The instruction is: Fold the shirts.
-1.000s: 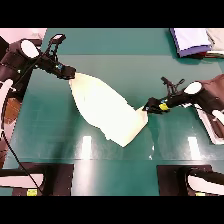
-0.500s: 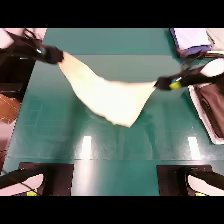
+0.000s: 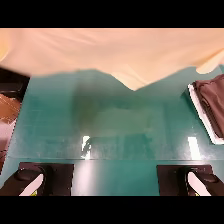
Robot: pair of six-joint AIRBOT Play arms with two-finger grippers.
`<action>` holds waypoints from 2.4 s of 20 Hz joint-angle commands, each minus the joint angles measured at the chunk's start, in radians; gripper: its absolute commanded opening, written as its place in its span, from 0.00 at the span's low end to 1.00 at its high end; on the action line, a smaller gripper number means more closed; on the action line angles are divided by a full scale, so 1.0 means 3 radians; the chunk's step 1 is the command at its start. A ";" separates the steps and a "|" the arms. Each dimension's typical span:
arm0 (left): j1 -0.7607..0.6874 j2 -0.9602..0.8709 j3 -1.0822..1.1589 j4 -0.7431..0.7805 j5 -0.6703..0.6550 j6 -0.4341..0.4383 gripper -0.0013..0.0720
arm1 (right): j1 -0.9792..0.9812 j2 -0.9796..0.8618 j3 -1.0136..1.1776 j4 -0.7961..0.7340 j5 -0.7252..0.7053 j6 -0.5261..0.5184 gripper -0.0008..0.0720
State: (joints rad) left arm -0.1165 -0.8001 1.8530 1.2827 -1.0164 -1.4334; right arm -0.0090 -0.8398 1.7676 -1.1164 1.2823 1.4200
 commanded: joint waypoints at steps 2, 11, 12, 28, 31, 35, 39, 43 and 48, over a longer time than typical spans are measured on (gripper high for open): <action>0.0003 0.0231 0.0125 -0.0006 -0.0052 -0.0060 0.05 | -0.0378 -0.0028 0.0629 -0.0029 0.0388 0.0009 0.03; 0.0003 -0.0935 -0.0537 0.0000 -0.1230 -0.0051 0.05 | 0.0464 -0.1504 0.0256 -0.0317 0.0591 0.0062 0.04; 0.0003 -0.1100 -0.0763 0.0001 -0.1189 -0.0033 0.05 | 0.0587 -0.1713 0.0131 -0.0432 0.0535 0.0062 0.04; 0.0393 -0.1748 -0.1612 0.0594 -0.0753 -0.0174 0.85 | 0.0334 -0.2675 0.0350 0.0202 0.0951 -0.0079 0.53; 0.0762 -0.1280 -0.2459 0.0258 -0.0731 -0.0169 0.85 | 0.0149 -0.2138 -0.0451 0.0581 0.0846 -0.0140 0.53; 0.0966 -0.0821 -0.3569 -0.0203 -0.0617 0.0013 0.85 | 0.0070 -0.1478 -0.1343 0.0777 0.0496 -0.0226 0.53; 0.0965 -0.0810 -0.4154 -0.0800 -0.0378 0.0266 0.85 | 0.0070 -0.1071 -0.1812 0.0778 0.0301 -0.0226 0.53; 0.0961 -0.0810 -0.4429 -0.1171 -0.0173 0.0420 0.85 | 0.0070 -0.0824 -0.2055 0.0777 0.0233 -0.0226 0.53; 0.0673 -0.0810 -0.4508 -0.1242 -0.0072 0.0420 0.78 | 0.0066 -0.0689 -0.2061 0.0764 0.0226 -0.0225 0.53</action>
State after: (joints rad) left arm 0.1253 -1.0420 0.5228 0.9401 -1.0603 -1.3178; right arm 0.0120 -1.0760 1.1618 -0.8856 1.3563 1.3521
